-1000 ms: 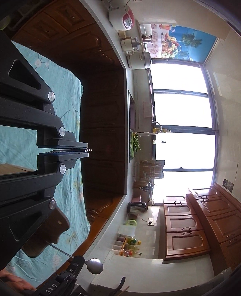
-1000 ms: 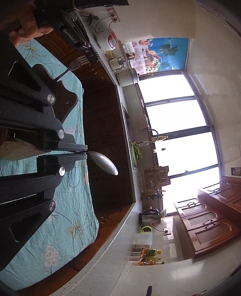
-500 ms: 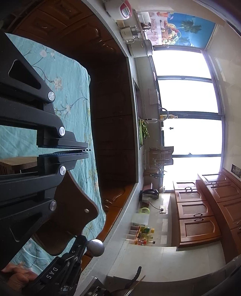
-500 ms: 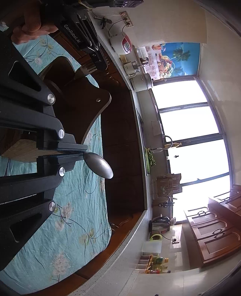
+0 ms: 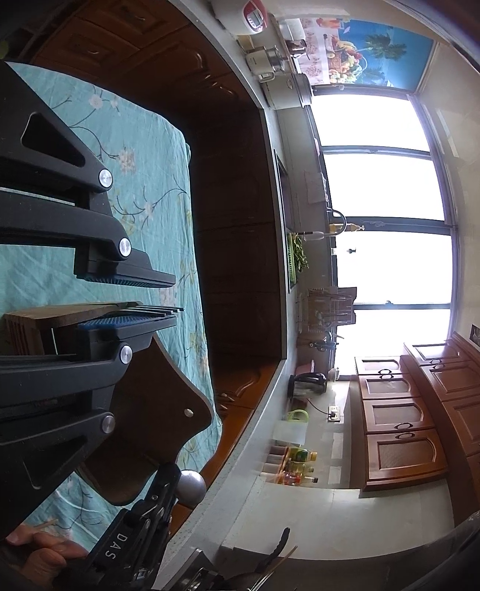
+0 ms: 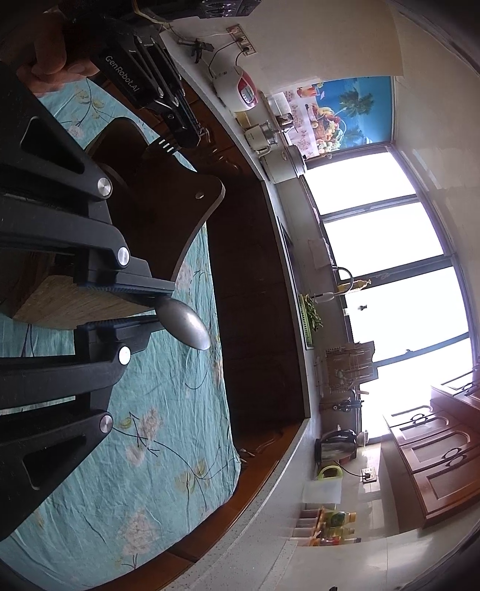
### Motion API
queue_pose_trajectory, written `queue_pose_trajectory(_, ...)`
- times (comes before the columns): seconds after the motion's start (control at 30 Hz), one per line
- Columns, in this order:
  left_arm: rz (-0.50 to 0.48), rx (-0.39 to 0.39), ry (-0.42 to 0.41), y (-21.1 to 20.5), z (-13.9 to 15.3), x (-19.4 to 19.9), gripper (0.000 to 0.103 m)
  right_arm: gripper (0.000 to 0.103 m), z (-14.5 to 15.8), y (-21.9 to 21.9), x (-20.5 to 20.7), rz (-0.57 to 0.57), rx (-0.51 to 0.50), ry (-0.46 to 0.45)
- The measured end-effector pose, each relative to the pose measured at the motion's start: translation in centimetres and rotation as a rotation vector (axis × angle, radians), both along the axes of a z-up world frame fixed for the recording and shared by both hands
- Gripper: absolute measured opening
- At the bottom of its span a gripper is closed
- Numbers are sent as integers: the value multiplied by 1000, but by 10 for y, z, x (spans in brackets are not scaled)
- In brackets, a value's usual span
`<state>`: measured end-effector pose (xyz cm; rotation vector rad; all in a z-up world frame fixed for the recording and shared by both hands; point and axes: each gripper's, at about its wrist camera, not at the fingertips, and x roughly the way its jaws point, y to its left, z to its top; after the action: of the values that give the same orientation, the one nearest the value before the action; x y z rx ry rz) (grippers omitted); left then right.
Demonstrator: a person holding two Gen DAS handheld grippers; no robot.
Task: Organize utensils
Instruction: 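Open the left gripper releasing the fork while the right gripper releases the ladle in the holder, then move both grippers back down toward the chopsticks on the tablecloth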
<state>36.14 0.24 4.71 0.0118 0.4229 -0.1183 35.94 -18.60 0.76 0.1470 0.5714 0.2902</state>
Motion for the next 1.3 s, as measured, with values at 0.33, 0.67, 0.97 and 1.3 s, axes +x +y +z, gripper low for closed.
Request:
queue_pose_trajectory(0.33,43,-20,3,6,4,-6,52,42,1,-16,-7,-34,81,22)
queue_pose_trajectory(0.67,69,-76,14,20,9,-39,79,76,18,-39,-42,-74,168,-10)
queue_pose_trajectory(0.97,76,-151,31,44,8,-111,91,102,37,-59,-107,-71,200,-49)
queue_pose_trajectory(1.3,90,-228,109,62,-1,-182,92,102,25,-73,-181,-93,117,-35)
